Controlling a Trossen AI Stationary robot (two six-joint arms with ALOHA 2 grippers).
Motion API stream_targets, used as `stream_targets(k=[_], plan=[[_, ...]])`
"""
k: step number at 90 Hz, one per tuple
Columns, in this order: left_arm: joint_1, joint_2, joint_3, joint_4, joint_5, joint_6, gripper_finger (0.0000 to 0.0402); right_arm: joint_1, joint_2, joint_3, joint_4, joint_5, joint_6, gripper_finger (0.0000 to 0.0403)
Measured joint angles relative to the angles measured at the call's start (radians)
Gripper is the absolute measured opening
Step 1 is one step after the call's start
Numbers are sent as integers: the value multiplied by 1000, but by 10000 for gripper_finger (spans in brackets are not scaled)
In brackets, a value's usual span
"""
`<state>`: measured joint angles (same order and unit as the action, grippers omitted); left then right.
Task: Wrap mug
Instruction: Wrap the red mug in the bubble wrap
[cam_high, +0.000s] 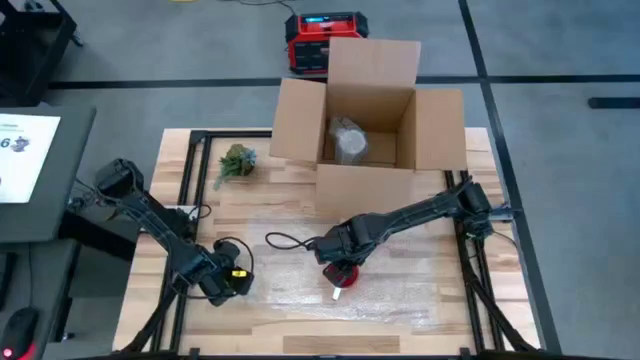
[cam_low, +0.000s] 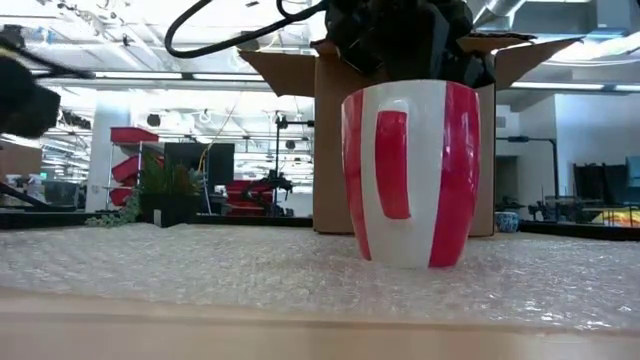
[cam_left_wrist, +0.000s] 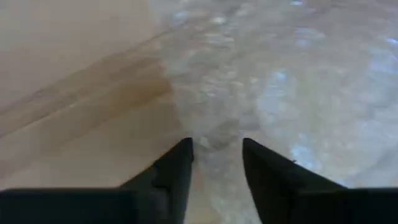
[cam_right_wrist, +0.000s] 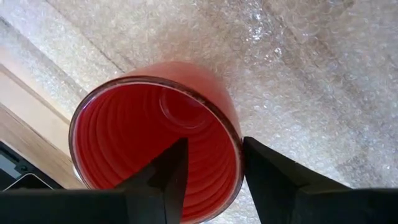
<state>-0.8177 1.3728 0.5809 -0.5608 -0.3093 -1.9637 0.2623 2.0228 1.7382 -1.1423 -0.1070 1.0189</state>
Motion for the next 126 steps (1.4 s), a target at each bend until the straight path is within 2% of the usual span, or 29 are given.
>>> stream_targets(k=[11,23,34,55,72,83,94,98,126], plan=[[0,0,-15,13,-12,-17,179,0,0,0,0,0,0,137],[13,15,-40,56,-20,10,171,0,0,0,1,0,0,137],[30,59,-31,99,-38,58,131,0,0,0,14,0,0,137],[71,113,26,152,-69,238,15,0,1,0,35,-1,0,137],[90,104,143,82,-101,374,1,-1,-3,0,34,1,1,134],[89,104,230,26,-111,454,0,-2,-6,16,24,4,3,107],[91,102,297,-14,-120,515,0,-3,-8,48,31,8,-13,29],[94,103,318,-43,-123,529,0,-3,-8,55,34,21,-26,13],[97,102,402,-156,-152,591,0,-9,-8,60,3,30,-49,1]])
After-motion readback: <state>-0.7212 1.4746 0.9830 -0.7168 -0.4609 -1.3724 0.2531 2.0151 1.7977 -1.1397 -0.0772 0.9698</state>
